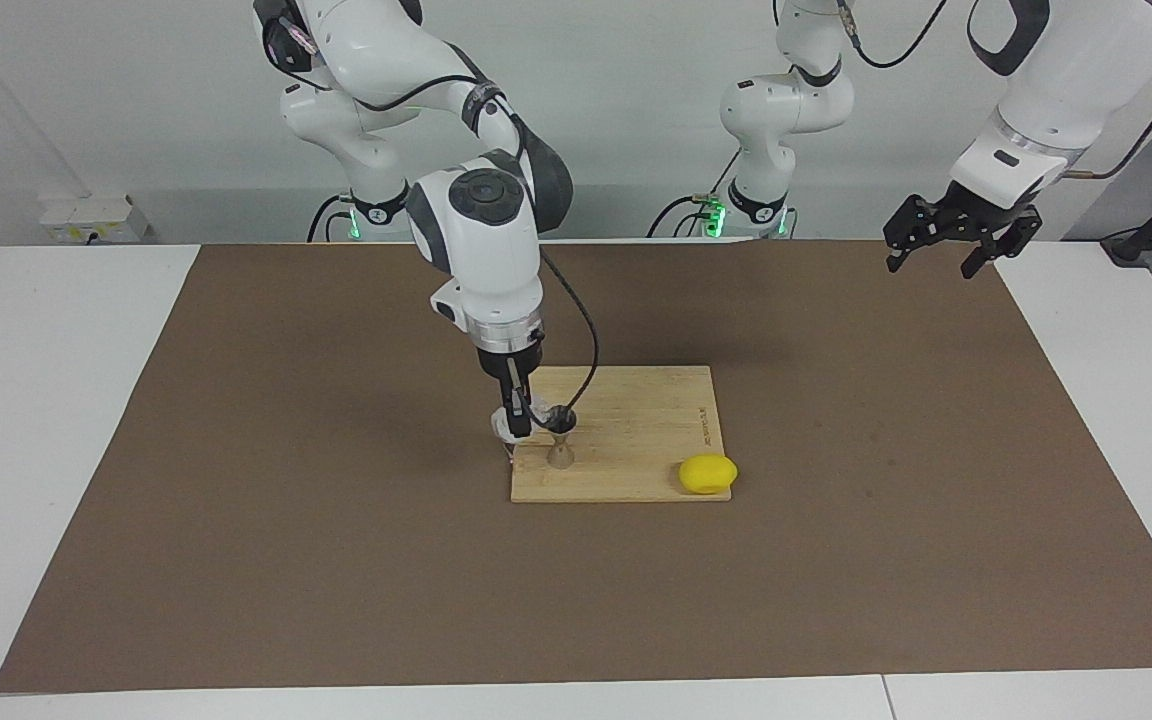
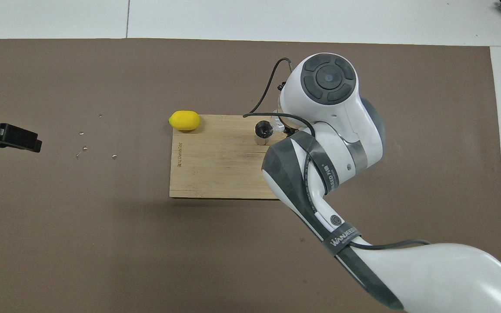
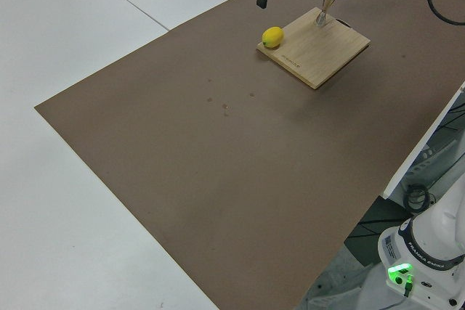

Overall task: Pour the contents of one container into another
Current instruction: 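Turn the glass cup upright and carry it back with the right gripper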

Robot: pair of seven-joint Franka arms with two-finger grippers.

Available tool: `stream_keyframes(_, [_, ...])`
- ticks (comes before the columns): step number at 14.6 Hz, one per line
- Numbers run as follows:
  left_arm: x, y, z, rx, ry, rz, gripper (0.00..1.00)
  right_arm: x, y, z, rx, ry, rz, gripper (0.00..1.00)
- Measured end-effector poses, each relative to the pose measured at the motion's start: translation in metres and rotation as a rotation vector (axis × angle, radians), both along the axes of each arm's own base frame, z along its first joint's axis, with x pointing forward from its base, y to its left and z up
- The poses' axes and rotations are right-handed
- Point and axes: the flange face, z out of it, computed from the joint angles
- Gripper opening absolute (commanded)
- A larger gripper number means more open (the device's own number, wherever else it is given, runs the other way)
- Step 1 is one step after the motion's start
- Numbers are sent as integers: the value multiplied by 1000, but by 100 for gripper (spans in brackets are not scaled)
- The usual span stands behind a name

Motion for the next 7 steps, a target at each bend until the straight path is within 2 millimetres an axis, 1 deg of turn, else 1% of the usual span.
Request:
stream_keyframes(4, [0,0,0,0,0,0,100,12,-42,-6,86,73,-36,0])
stream_keyframes(7, [0,0,0,0,0,0,100,17,-77,-22,169,127,-45,0])
